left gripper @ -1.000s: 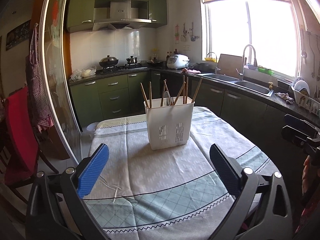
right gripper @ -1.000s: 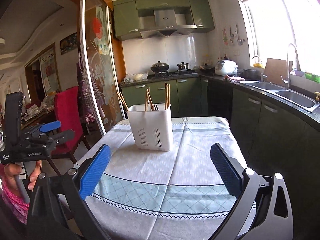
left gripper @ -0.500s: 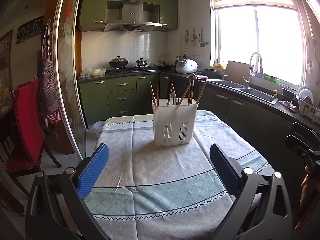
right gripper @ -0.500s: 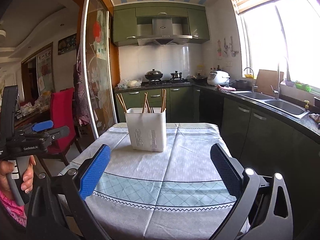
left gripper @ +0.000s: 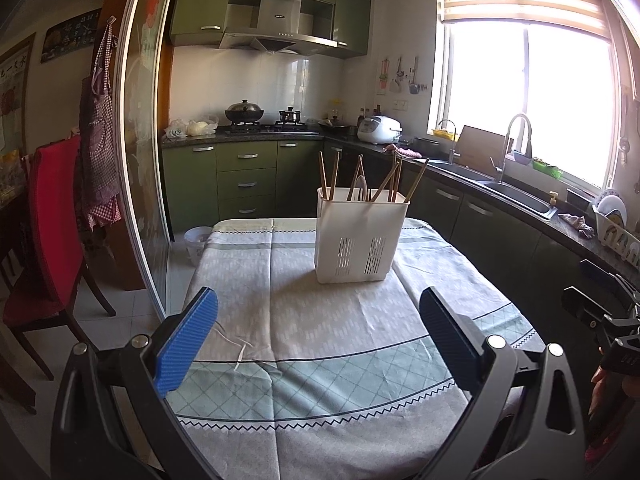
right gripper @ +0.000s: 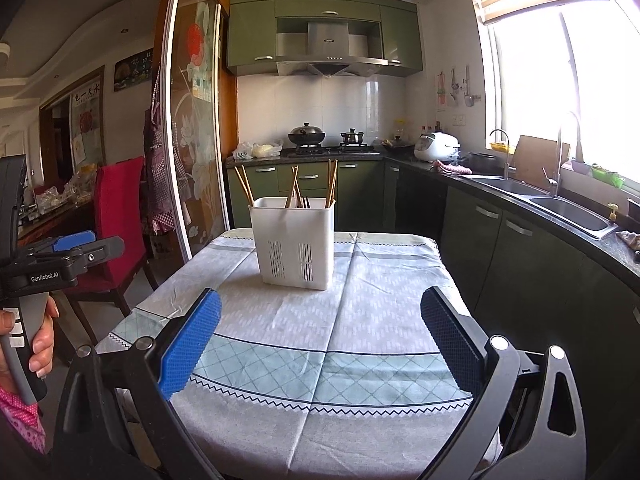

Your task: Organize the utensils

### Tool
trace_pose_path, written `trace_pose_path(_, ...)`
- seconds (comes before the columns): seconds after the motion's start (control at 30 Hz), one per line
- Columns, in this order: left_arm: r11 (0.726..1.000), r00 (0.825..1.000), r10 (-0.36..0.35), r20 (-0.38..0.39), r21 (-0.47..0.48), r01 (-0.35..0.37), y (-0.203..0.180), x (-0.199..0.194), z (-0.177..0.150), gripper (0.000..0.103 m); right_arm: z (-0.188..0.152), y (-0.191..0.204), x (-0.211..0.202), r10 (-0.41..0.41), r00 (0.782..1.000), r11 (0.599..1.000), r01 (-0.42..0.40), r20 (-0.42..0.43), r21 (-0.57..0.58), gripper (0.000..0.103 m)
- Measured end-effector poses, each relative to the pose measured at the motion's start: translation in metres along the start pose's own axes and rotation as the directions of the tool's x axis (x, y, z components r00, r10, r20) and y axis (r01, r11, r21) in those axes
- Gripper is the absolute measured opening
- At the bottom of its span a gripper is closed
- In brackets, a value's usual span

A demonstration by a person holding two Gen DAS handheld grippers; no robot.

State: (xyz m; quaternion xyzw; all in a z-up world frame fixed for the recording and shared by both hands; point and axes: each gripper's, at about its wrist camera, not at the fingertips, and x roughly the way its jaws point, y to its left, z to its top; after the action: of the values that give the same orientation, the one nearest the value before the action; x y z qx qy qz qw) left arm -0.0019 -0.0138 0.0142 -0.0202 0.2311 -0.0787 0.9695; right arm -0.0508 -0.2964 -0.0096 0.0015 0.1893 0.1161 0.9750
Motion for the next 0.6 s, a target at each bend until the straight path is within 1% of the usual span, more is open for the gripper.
trace_pose_path(0.17, 1.0, 1.0, -0.005, -0.004, -0.008, 0.005, 0.004, -0.0002, -0.0008, 0.096, 0.0009, 0.0038, 0.0032, 0.004, 1.0, 1.0, -0.004, -0.006, -0.005, 0.098)
trace_pose_path(0.37, 0.999, 0.999, -0.033, -0.015, -0.034, 0.033, 0.0073, 0.0029, -0.0015, 0.096, 0.0006, 0.0067, 0.0073, 0.012, 1.0, 1.0, -0.013, -0.016, -0.009, 0.098)
trace_pose_path(0.6, 0.999, 1.0, -0.025, -0.012, -0.024, 0.025, 0.0042, 0.0021, -0.0019, 0.096, -0.0009, 0.0067, 0.0096, 0.022, 1.0, 1.0, -0.022, -0.019, -0.008, 0.098)
